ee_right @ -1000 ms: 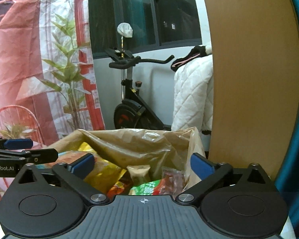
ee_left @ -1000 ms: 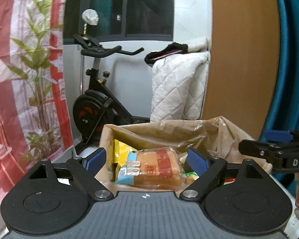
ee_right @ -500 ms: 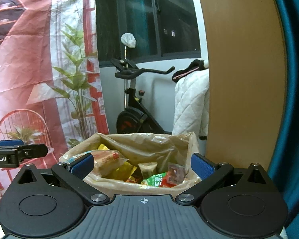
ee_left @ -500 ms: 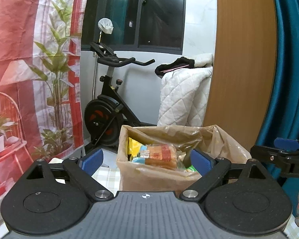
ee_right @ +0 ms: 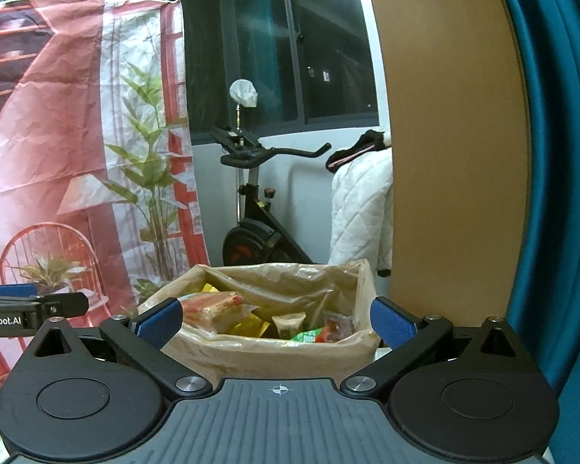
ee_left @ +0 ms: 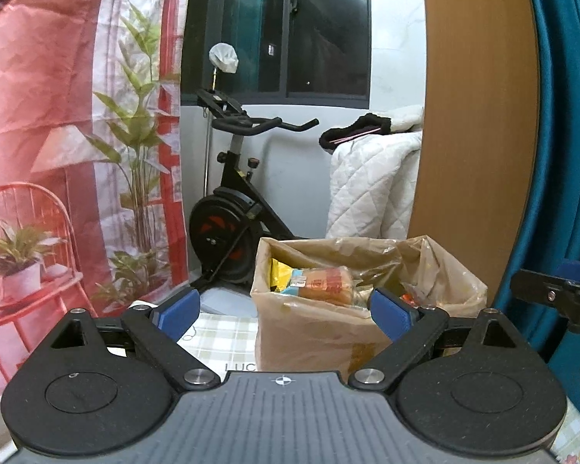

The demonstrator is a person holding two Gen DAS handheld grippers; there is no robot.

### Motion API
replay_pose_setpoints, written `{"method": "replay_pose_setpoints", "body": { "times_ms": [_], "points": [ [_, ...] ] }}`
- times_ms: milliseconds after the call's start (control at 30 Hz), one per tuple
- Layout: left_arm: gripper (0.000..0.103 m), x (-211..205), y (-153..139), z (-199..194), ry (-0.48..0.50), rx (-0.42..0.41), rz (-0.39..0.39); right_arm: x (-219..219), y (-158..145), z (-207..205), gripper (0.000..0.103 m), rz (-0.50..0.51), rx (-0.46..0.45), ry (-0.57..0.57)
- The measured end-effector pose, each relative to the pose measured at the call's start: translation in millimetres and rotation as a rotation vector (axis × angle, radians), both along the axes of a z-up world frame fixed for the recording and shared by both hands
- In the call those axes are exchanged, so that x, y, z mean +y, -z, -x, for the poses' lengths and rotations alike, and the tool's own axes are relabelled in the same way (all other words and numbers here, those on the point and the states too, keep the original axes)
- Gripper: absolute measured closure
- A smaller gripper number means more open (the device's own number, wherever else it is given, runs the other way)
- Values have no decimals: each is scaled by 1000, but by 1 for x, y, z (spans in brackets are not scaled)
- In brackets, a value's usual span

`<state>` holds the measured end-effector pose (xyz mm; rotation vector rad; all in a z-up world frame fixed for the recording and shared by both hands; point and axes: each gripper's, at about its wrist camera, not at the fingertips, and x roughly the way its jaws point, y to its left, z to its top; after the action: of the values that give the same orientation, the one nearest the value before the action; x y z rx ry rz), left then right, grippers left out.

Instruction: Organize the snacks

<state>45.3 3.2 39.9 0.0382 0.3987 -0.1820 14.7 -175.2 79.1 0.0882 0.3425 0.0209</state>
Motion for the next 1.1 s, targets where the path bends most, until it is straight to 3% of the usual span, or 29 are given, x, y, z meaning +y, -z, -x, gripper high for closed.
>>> {"method": "replay_pose_setpoints", "body": {
  "times_ms": [367,1100],
  "points": [
    [7,2,-5,31,-23,-24,38,2,2,18,1,-34,2,8],
    [7,-2,-6,41,-27,-57,6,-1,7,26,1,-28,21,14]
  ]
}}
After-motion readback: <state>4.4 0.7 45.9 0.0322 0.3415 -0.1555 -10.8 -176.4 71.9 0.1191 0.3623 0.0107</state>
